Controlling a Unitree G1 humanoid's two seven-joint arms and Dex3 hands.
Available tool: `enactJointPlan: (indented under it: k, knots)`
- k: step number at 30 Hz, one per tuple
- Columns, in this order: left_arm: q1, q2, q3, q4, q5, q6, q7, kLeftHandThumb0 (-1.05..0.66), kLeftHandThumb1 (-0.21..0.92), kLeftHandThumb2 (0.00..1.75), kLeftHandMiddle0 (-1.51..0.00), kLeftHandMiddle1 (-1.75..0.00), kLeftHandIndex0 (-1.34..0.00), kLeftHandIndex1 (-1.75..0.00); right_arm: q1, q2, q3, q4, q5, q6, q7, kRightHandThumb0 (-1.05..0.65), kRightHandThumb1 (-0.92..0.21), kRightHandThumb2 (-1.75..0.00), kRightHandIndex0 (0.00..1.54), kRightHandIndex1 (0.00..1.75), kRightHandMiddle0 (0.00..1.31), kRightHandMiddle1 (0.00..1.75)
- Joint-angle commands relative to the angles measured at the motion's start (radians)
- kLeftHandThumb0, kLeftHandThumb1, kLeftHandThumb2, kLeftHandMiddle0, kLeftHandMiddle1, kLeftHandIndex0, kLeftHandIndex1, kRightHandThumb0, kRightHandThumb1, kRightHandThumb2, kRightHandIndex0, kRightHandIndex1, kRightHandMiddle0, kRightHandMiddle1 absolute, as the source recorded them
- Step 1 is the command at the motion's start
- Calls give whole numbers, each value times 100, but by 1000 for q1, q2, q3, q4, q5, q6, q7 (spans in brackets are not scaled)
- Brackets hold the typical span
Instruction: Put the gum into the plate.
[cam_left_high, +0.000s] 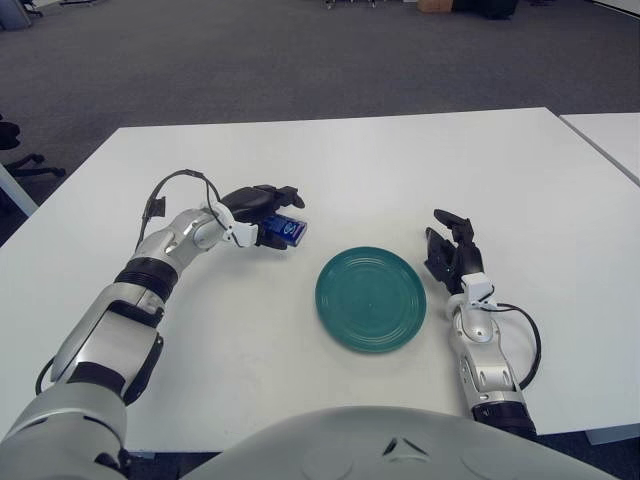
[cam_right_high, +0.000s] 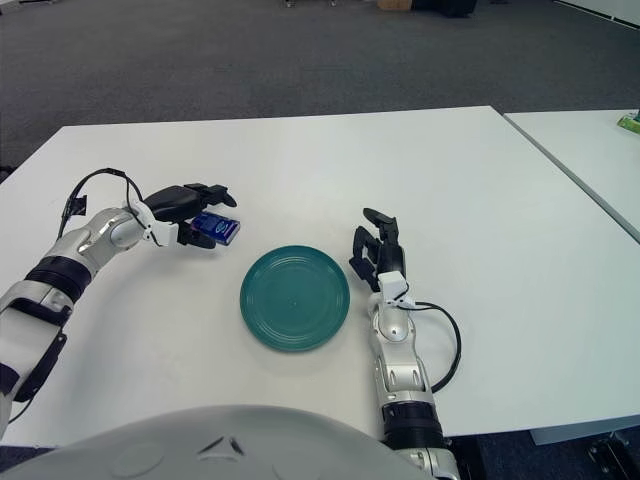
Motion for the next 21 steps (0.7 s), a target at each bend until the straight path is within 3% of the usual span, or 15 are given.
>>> enactJointPlan:
  k: [1,21]
  knots:
    - [-41,-8,-24,45,17,0,12,-104,92,22,-19,-14,-1,-103,70,6,-7,53,-1,103,1,-63,-92,-73,51,3,0,92]
    - [-118,-64,-107,312,62,27,126,-98,92,20,-22,-8,0,-99,73,-1,-24,38,25,121,22,-59,-92,-72,46,0,0,92]
